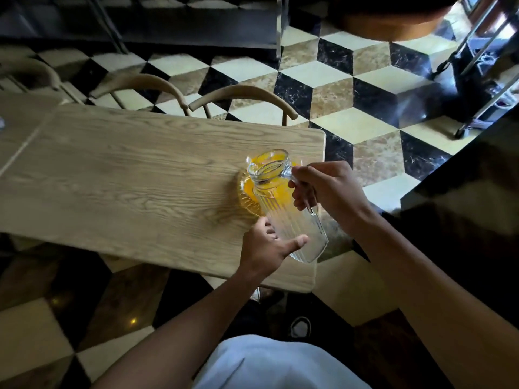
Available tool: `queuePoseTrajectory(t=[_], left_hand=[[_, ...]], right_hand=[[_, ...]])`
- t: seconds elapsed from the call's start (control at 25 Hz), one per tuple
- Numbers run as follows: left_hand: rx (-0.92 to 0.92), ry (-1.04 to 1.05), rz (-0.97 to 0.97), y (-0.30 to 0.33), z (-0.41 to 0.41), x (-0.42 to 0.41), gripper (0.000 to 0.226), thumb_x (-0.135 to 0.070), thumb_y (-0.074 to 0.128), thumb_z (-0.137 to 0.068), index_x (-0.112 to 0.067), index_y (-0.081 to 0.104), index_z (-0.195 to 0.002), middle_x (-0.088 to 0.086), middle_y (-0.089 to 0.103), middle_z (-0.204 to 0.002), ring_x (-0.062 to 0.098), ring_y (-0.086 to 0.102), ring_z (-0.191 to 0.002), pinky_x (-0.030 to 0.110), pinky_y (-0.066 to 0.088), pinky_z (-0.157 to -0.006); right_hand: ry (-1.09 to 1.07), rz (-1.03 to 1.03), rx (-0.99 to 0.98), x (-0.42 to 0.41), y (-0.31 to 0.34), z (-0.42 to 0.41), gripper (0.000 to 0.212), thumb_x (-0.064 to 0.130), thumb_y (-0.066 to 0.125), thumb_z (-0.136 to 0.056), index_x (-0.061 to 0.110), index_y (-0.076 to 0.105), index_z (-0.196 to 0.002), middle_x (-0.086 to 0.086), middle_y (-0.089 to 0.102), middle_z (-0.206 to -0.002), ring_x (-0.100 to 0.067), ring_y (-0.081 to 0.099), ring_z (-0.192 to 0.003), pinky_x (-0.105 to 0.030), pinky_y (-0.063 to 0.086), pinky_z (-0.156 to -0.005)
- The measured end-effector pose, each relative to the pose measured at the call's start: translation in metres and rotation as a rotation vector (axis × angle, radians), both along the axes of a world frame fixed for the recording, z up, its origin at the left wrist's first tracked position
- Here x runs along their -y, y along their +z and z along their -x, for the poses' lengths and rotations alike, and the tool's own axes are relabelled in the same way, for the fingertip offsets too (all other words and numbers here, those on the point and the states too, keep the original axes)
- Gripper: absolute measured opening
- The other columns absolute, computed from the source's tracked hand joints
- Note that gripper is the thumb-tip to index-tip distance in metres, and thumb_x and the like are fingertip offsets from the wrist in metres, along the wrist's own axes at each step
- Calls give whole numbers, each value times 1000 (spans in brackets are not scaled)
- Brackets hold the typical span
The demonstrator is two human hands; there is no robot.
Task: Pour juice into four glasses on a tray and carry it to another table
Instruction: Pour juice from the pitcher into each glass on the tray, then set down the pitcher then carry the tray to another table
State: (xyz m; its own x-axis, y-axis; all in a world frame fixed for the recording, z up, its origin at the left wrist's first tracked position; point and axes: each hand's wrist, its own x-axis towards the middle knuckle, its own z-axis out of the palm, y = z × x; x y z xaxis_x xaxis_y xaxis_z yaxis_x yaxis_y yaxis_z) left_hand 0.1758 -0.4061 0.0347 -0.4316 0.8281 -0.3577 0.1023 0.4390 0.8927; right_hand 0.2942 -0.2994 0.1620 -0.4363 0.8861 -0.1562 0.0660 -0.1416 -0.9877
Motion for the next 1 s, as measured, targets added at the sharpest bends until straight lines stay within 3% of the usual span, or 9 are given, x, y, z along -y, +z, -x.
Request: queuePoseTrajectory(t=[0.16,0.28,0.36,0.48,0.56,0.68,0.84,1.0], left_hand=[[-13,2,26,-5,41,12,100,-64,94,-38,-11,67,-119,7,80,-115,16,79,-103,34,65,-94],[29,3,44,-9,90,12,103,-58,96,-38,-7,66,-122,12,79,-116,22,79,-105,38,64,-97],[62,-41,70,-11,128,5,97,-47,100,-43,-7,65,-125,12,78,-118,21,78,-106,36,63,-97],[107,-139,88,-21,191,-17,67,-13,104,-62,-15,65,-117,15,76,-120,6,79,-95,20,62,-84],[101,-193,86,-26,234,-37,74,-17,105,-58,-19,64,-119,10,74,-121,3,79,-98,18,61,-84],[65,-306,88,-35,289,-71,99,-39,102,-45,-19,59,-132,5,70,-130,16,74,-117,32,60,-102],[-16,-499,117,-48,341,-119,81,-24,106,-55,-37,56,-117,-15,67,-124,-4,66,-115,28,53,-110],[-128,-603,109,-60,375,-161,86,-16,104,-62,-34,50,-126,-6,65,-131,11,64,-124,27,48,-112]], right_hand=[[48,32,-19,8,-7,38,36,11,63,-97,-20,66,-81,-20,62,-63,-24,60,-50,-26,46,-48],[98,72,-13,8,-12,81,32,10,64,-95,-17,67,-78,-19,63,-64,-27,62,-57,-31,50,-57],[120,62,-14,4,-16,111,28,8,66,-91,-13,68,-72,-16,66,-63,-27,63,-58,-28,49,-55],[115,50,-27,-5,-24,152,26,11,66,-87,-12,69,-75,-16,68,-65,-17,64,-55,-31,50,-60],[100,31,-5,-14,-32,179,26,12,66,-89,-11,71,-78,-22,71,-72,-14,66,-60,-37,50,-67],[78,39,11,-28,-47,212,17,14,69,-89,5,76,-78,-7,77,-78,-14,69,-73,-35,54,-76],[37,-43,17,-34,-73,243,8,12,72,-92,13,80,-94,2,81,-88,-4,71,-81,-23,55,-77],[-3,-38,49,-38,-97,266,14,15,72,-94,28,79,-95,-6,81,-104,-9,73,-90,-47,60,-90]])
